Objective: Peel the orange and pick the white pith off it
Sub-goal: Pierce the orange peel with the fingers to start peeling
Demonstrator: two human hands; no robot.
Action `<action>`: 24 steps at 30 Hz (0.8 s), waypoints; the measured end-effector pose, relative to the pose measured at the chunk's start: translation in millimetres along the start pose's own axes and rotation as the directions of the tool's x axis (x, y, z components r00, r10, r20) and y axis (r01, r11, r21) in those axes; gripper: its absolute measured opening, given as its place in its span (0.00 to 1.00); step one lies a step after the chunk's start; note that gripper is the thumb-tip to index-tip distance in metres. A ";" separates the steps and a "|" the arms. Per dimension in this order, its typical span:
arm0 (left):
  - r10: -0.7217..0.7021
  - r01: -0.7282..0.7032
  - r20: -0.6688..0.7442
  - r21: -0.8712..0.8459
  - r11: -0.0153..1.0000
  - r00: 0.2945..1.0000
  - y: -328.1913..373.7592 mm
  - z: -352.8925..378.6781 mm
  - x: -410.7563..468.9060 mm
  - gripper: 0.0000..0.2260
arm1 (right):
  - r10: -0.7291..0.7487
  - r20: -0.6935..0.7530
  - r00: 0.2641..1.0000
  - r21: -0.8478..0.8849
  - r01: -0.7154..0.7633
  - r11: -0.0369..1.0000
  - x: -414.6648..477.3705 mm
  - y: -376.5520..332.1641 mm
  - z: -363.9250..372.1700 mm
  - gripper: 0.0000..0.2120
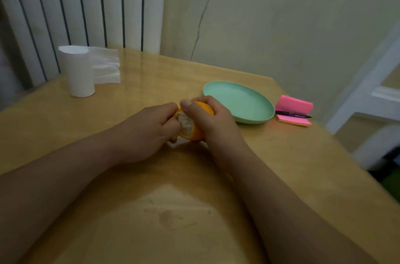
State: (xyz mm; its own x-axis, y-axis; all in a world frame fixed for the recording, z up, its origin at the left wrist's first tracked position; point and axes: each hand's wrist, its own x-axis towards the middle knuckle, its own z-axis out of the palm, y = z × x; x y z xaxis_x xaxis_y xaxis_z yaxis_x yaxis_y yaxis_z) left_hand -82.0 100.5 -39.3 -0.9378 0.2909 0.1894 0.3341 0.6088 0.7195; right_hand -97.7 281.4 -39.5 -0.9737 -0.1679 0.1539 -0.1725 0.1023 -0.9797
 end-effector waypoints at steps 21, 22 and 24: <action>0.128 -0.131 0.049 0.066 0.989 0.991 6.2 -16.4 -3.5 0.14 | 0.107 0.205 0.973 0.208 -0.150 0.967 1.8 -5.5 -12.9 0.18; 0.119 -0.120 0.037 0.024 0.992 0.992 5.4 -16.6 -4.3 0.14 | 0.109 0.205 0.973 0.222 -0.155 0.963 1.1 -6.0 -13.3 0.18; 0.126 -0.126 0.014 0.021 0.992 0.992 3.1 -16.8 -5.0 0.13 | 0.102 0.213 0.972 0.263 -0.158 0.952 0.5 -5.1 -11.1 0.18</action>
State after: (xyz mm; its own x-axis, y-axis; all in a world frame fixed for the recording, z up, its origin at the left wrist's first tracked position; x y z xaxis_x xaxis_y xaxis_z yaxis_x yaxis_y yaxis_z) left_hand -77.9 88.5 -26.8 -0.8870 0.3752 0.2691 0.4515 0.5828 0.6757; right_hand -98.9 291.7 -32.9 -0.9321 -0.3616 0.0223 0.0285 -0.1345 -0.9905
